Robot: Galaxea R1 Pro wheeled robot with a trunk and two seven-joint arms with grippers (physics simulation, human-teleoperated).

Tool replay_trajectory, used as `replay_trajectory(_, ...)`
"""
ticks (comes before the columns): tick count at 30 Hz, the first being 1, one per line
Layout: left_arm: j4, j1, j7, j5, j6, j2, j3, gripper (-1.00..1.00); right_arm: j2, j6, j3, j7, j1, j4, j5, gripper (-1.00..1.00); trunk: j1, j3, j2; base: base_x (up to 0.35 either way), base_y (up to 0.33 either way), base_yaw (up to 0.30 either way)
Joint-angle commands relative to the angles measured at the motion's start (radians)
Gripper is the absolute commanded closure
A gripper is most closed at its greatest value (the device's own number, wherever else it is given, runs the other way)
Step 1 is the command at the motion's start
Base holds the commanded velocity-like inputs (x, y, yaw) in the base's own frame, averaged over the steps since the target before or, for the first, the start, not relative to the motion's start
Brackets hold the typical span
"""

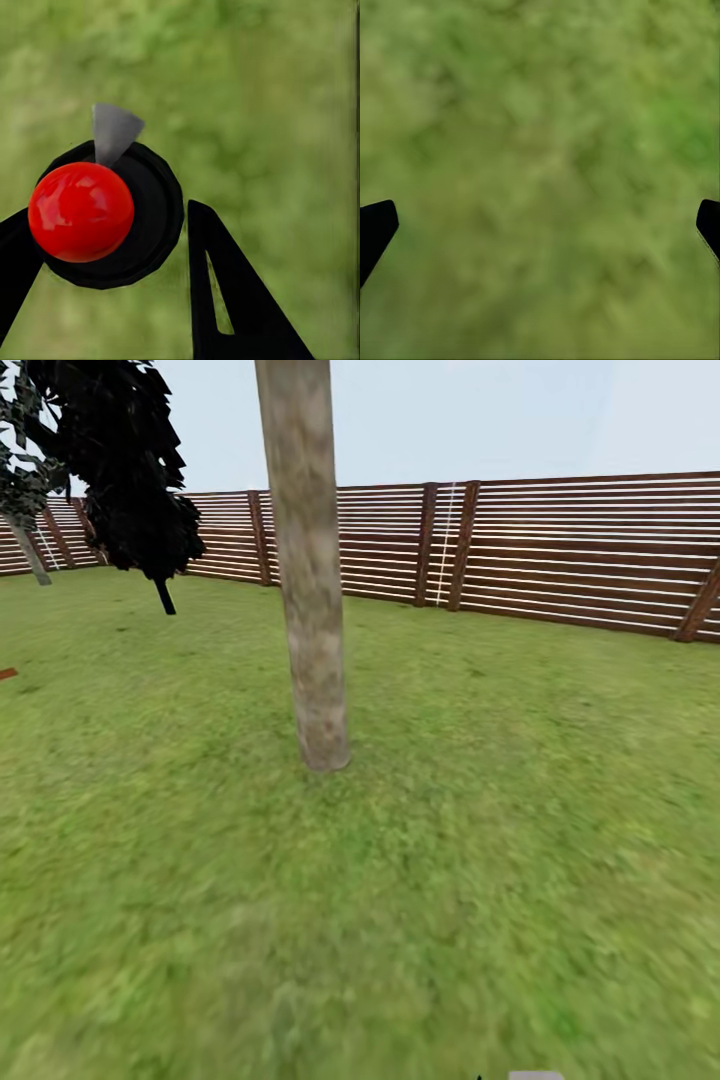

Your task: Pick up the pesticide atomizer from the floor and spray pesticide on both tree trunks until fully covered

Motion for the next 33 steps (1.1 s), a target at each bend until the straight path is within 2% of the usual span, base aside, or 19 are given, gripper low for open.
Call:
replay_trajectory(1,0.001,-0.001,0.006,-0.008,-0.004,0.0,0.001,1.0,0.0,-0.002,-0.007,-0.006,-0.001,0.001,0.011,-1.0,0.0,-0.001,0.0,0.338,0.0,0.0)
replay_trajectory(33,0.001,-0.001,0.007,-0.008,-0.004,0.0,0.001,1.0,0.0,-0.002,-0.007,-0.006,-0.001,0.001,0.01,-1.0,0.0,-0.001,0.0,0.338,0.0,0.0)
